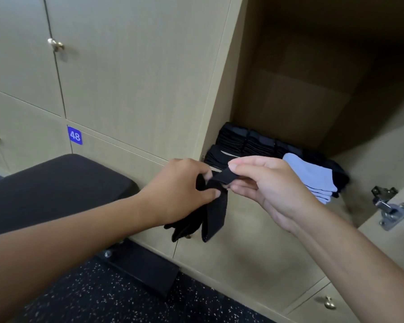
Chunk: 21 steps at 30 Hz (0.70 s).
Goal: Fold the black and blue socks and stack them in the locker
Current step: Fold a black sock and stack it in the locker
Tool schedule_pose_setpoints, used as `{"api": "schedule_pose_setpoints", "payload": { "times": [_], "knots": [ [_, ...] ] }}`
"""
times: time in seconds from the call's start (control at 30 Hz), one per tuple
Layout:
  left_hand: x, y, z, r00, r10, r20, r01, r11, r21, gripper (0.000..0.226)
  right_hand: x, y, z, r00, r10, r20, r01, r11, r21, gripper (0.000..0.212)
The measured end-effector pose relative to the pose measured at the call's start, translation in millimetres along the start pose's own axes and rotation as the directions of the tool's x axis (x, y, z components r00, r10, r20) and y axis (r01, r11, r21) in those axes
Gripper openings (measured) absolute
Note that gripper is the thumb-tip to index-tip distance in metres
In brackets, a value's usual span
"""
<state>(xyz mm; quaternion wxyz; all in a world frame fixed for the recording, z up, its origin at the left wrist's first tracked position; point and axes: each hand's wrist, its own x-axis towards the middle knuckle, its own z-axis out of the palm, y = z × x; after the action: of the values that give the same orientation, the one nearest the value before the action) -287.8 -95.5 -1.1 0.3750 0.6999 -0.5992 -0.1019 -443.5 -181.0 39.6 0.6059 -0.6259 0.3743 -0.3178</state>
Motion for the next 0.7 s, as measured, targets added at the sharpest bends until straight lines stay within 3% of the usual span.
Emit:
{"api": "schedule_pose_setpoints", "payload": {
  "times": [0.07, 0.17, 0.3, 0.5, 0.7],
  "knots": [
    [3, -4, 3, 0.996, -0.091, -0.024, 0.089, 0.994, -0.059, 0.025, 3, 3, 0, 0.998, -0.031, -0.054, 0.028, 0.998, -0.049, 0.007],
    [10, -15, 3, 0.963, -0.269, -0.007, 0.264, 0.95, -0.168, 0.027, 8, 12, 1, 0.984, -0.14, -0.114, 0.096, 0.941, -0.326, 0.007],
    [18, -26, -1, 0.908, -0.411, 0.085, 0.408, 0.819, -0.402, 0.032, 6, 24, 9, 0.993, -0.071, 0.094, 0.117, 0.681, -0.723, 0.03],
    [19, -24, -5, 0.866, -0.444, 0.228, 0.482, 0.627, -0.612, 0.034, 17, 29, 26, 0.984, -0.114, 0.137, 0.178, 0.596, -0.783, 0.04],
    [26, -37, -10, 0.879, -0.38, 0.288, 0.465, 0.547, -0.696, 0.043, 33, 28, 34, 0.971, -0.2, 0.128, 0.228, 0.63, -0.743, 0.038]
  ]
}}
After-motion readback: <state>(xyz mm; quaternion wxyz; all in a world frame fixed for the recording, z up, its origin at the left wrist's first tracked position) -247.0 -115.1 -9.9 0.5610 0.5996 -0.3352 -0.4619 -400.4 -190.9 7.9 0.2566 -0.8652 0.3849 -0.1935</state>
